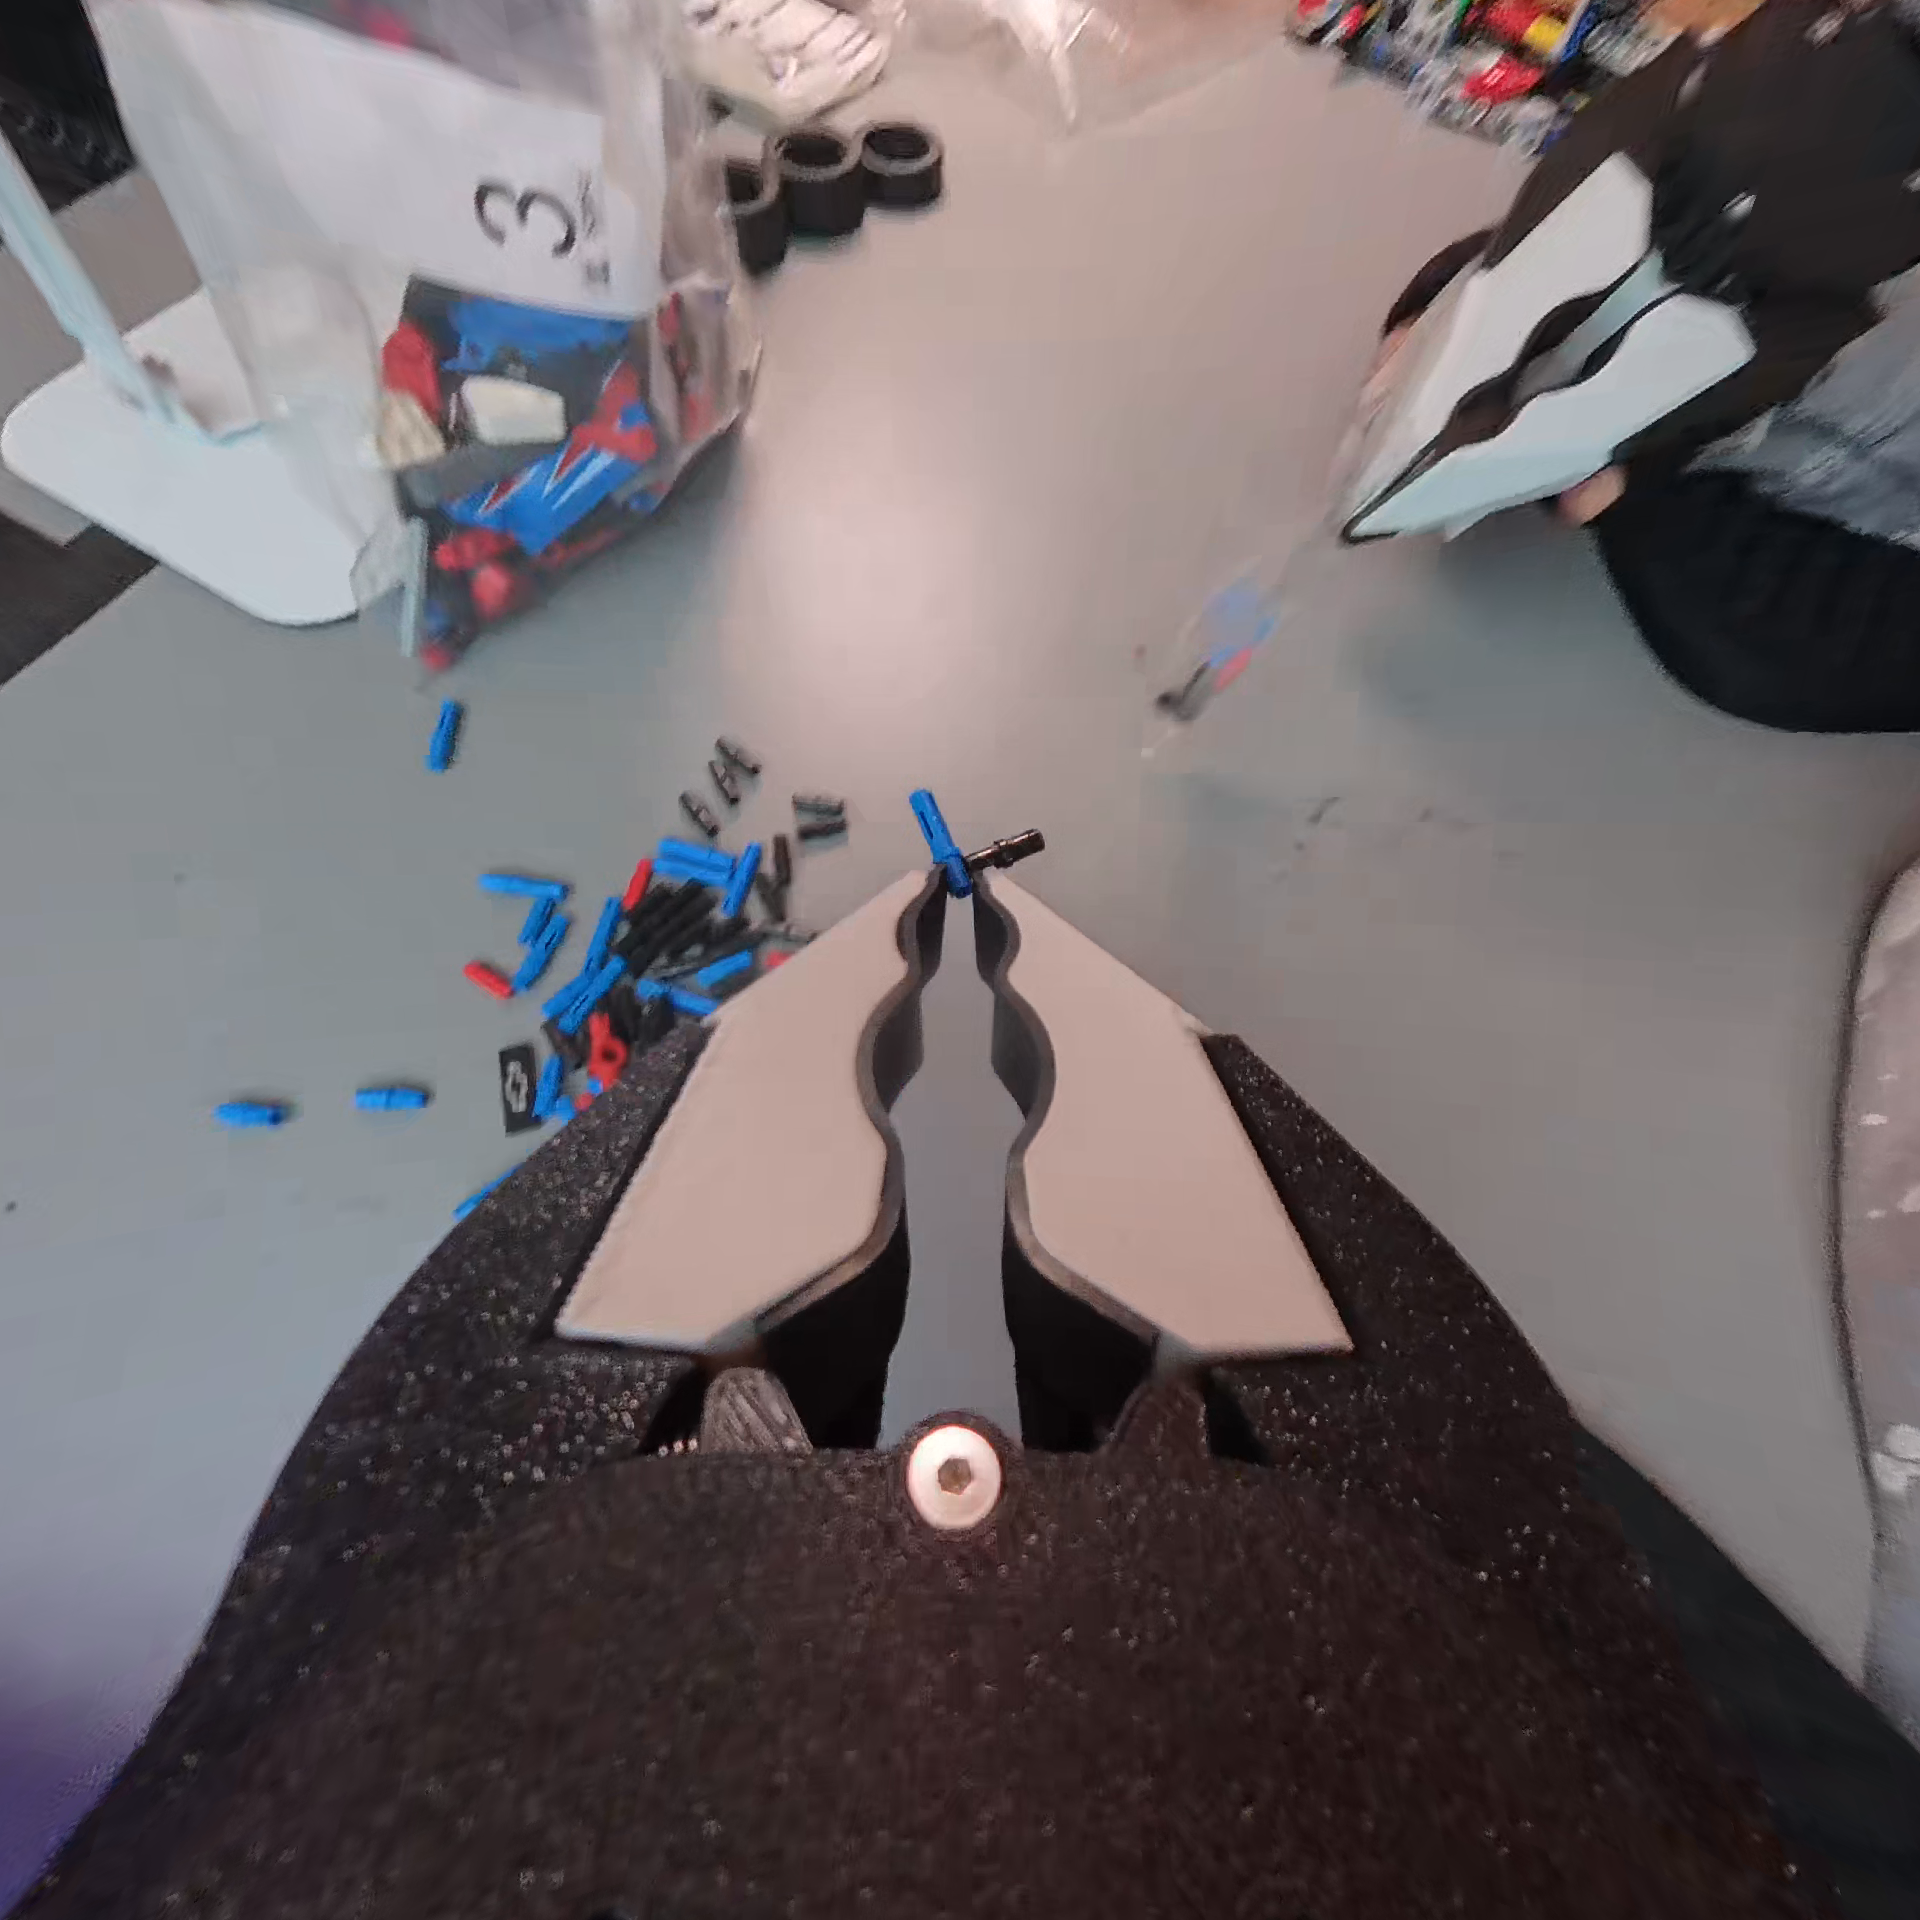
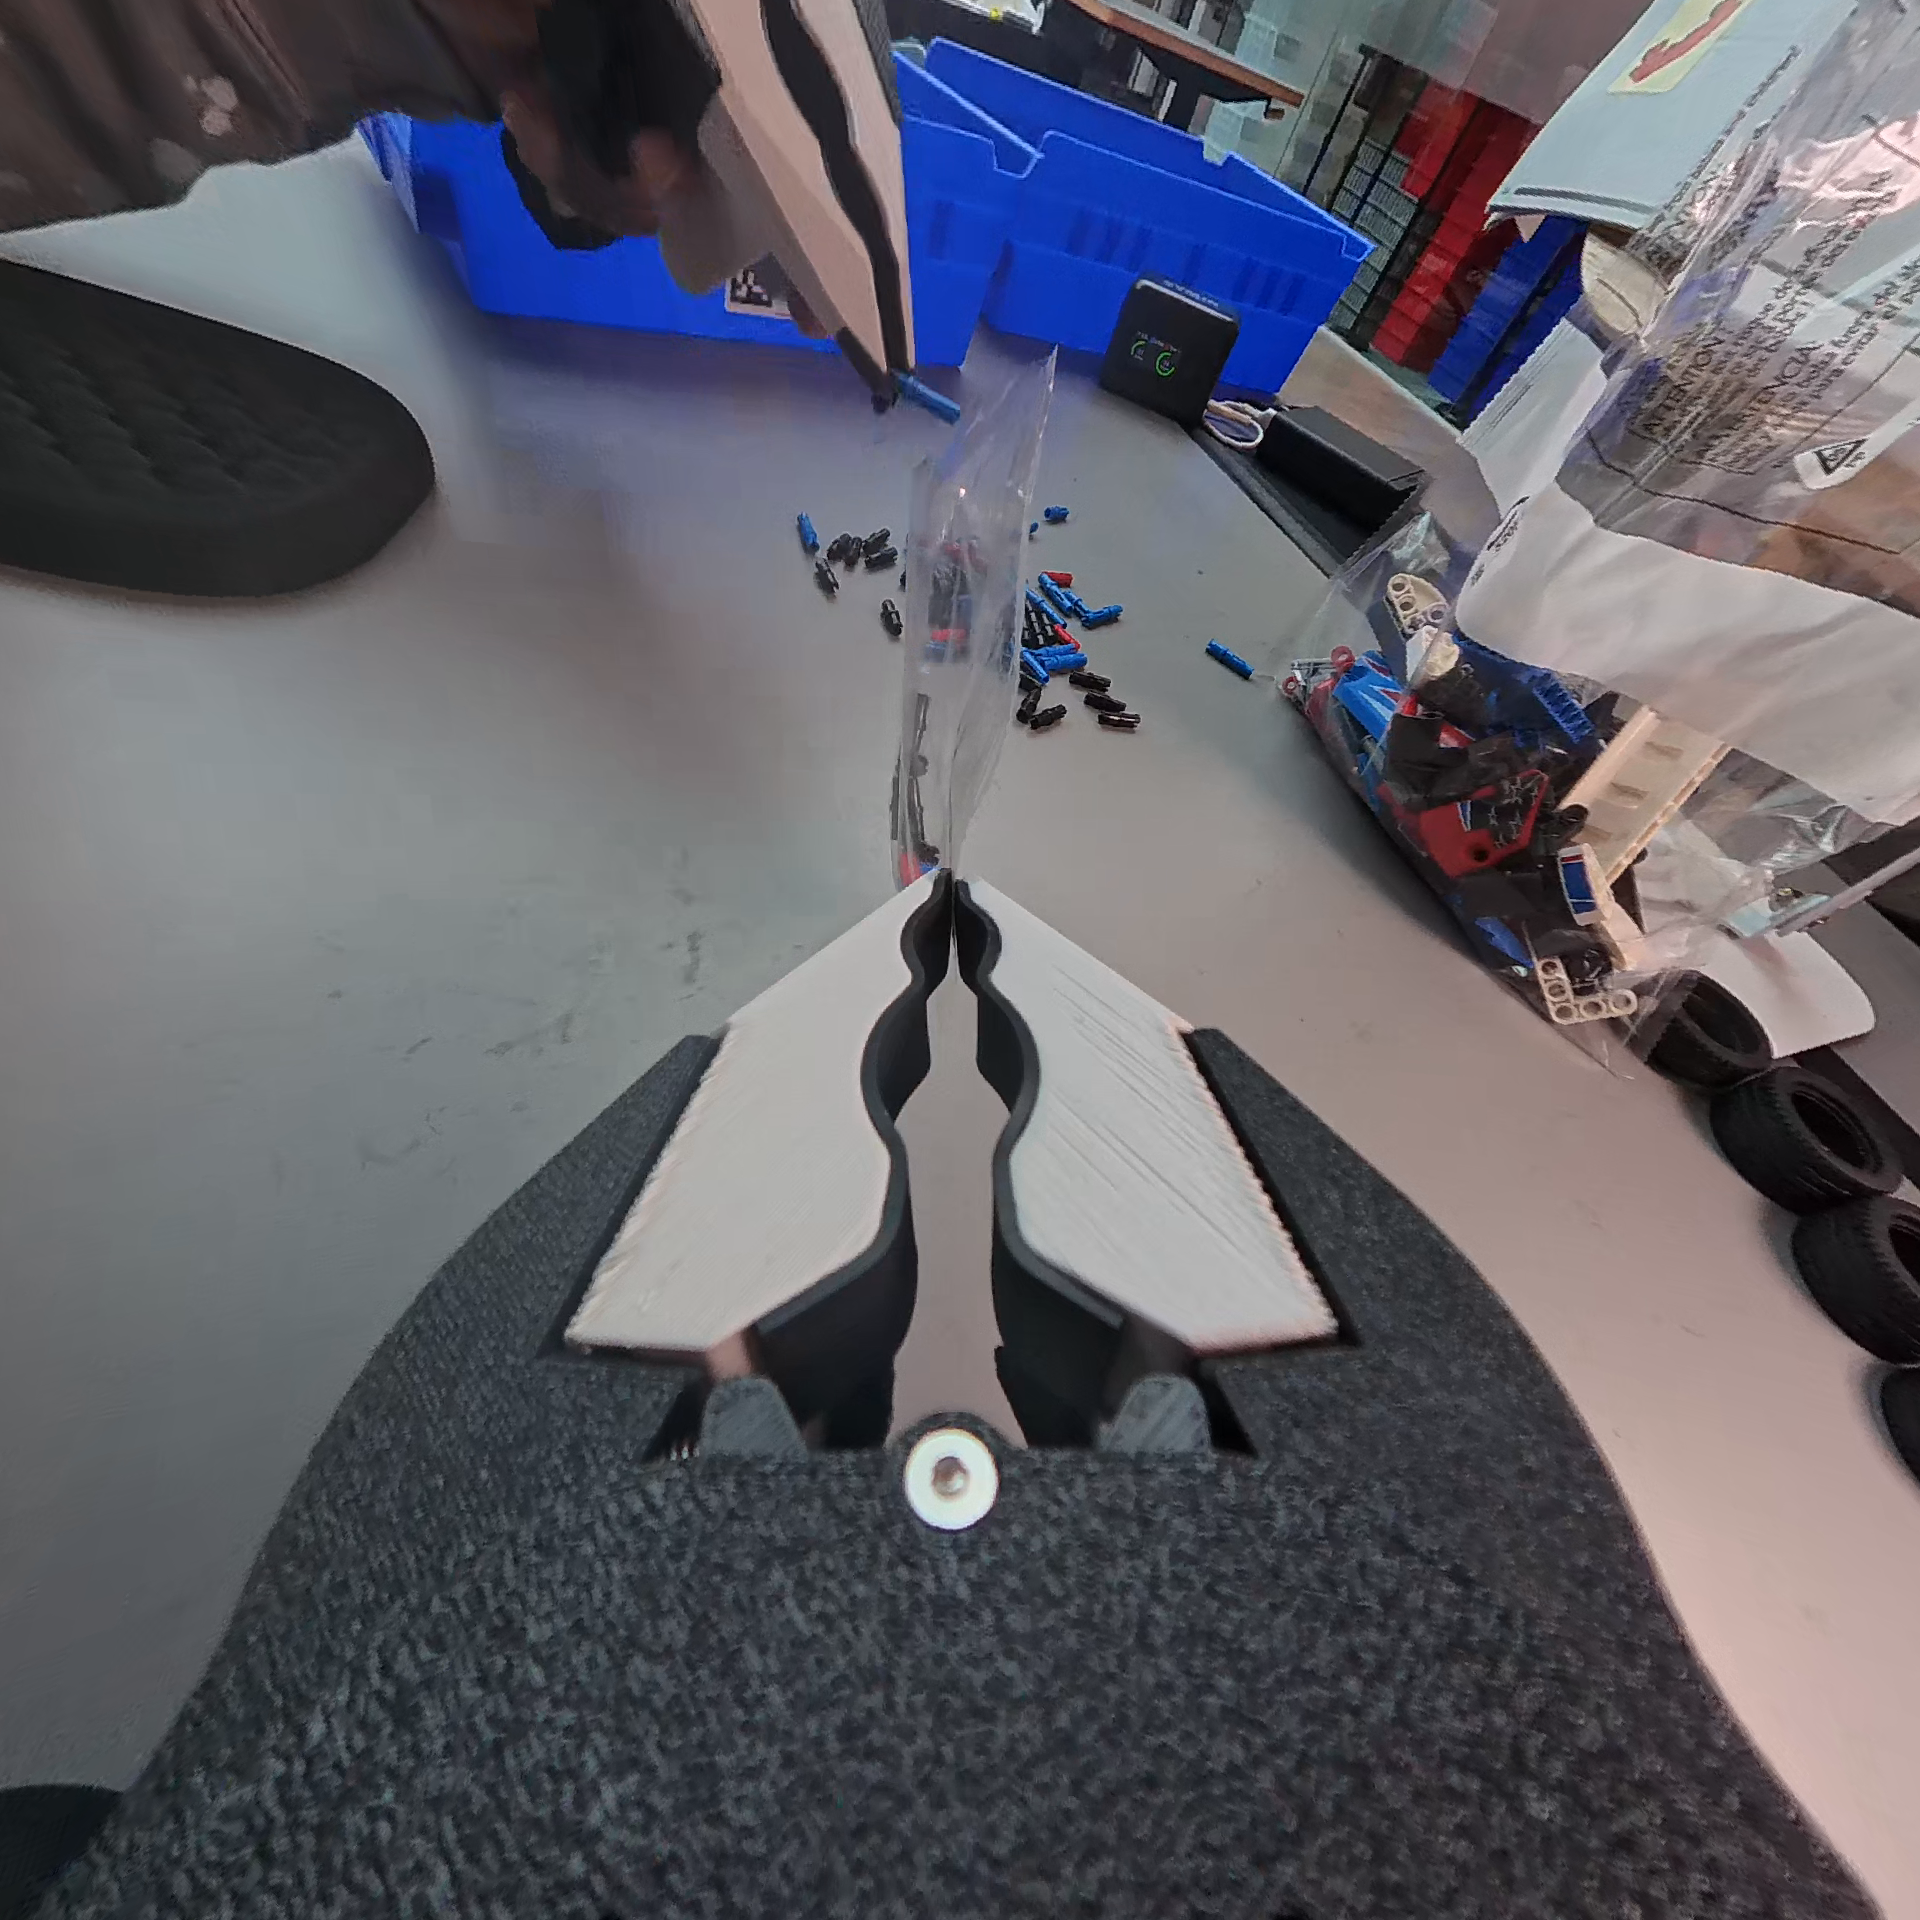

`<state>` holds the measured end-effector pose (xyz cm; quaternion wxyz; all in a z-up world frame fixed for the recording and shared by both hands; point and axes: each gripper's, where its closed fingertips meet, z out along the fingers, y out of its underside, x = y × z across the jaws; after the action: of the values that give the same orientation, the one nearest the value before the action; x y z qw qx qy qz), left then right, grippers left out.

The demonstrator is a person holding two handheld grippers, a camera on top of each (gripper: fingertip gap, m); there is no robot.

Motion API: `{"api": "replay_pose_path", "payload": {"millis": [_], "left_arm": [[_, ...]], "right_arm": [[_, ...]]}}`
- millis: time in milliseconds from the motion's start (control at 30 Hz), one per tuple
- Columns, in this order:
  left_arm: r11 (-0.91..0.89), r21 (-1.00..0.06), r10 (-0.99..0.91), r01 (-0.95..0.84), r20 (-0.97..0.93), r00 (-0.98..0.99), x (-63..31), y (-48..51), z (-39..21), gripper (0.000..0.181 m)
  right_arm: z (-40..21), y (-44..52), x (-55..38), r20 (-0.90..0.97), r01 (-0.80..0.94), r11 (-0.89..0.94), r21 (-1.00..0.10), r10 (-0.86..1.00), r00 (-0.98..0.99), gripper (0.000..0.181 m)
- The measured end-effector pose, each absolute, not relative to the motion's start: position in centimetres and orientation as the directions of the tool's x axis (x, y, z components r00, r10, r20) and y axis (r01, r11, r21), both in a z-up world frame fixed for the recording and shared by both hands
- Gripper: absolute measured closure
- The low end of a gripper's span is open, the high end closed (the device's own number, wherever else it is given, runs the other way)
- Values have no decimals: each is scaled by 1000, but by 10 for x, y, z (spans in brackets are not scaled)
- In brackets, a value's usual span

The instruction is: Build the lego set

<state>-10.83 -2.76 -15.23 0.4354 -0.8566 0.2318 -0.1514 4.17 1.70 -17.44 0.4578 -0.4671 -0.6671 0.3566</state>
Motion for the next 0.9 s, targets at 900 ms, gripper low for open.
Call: {"api": "replay_pose_path", "payload": {"millis": [900], "left_arm": [[-738,-674,-604,-25,645,468,-24,-30,-124,177]], "right_arm": [[-175,1,43,344,266,392,-881,915,-211,181]]}}
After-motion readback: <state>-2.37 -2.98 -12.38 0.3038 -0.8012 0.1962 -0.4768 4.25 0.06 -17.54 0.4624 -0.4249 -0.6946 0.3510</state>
